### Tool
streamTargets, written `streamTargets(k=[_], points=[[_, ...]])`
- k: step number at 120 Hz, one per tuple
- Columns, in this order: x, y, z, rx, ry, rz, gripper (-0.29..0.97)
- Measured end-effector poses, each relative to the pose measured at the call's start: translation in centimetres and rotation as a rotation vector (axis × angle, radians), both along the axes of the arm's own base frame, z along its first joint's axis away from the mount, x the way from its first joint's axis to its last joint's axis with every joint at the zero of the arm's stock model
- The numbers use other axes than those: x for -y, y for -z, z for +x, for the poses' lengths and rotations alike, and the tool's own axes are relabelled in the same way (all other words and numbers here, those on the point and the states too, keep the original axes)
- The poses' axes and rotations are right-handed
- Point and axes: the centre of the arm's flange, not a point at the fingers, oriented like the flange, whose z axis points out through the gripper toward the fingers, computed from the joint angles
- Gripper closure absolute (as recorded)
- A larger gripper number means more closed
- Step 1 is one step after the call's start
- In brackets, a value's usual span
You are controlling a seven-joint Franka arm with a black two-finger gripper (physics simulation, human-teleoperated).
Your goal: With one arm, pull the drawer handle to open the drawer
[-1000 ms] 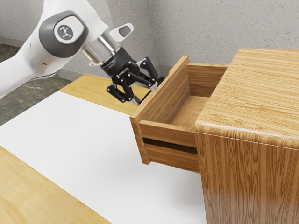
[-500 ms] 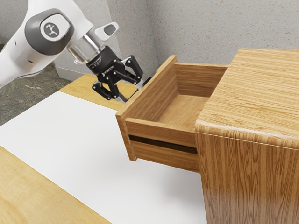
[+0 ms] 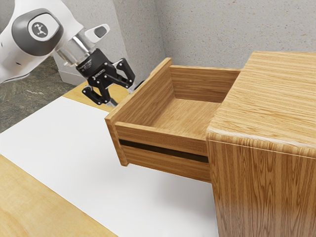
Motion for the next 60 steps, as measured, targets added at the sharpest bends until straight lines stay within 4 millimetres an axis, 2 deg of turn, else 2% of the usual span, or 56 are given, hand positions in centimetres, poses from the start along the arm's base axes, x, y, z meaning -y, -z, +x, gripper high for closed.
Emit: streamTargets(k=[15,21,28,39,44,51,60], points=[[0.1,-1.1,-0.6,0.009,0.005,0.010,0.24],[0.2,-2.5,-1.2,0.027,0.007,0.020,0.22],[0.3,-6.3,-2.4,0.078,0.010,0.044,0.20],[0.3,-14.4,-5.9,0.183,0.012,0.172,0.13],[-0.1,-16.4,-7.4,0.185,0.003,0.284,0.10],[-0.5,-17.5,-8.6,0.161,0.014,0.384,0.08],[-0.9,-17.0,-9.1,0.103,0.037,0.444,0.05]])
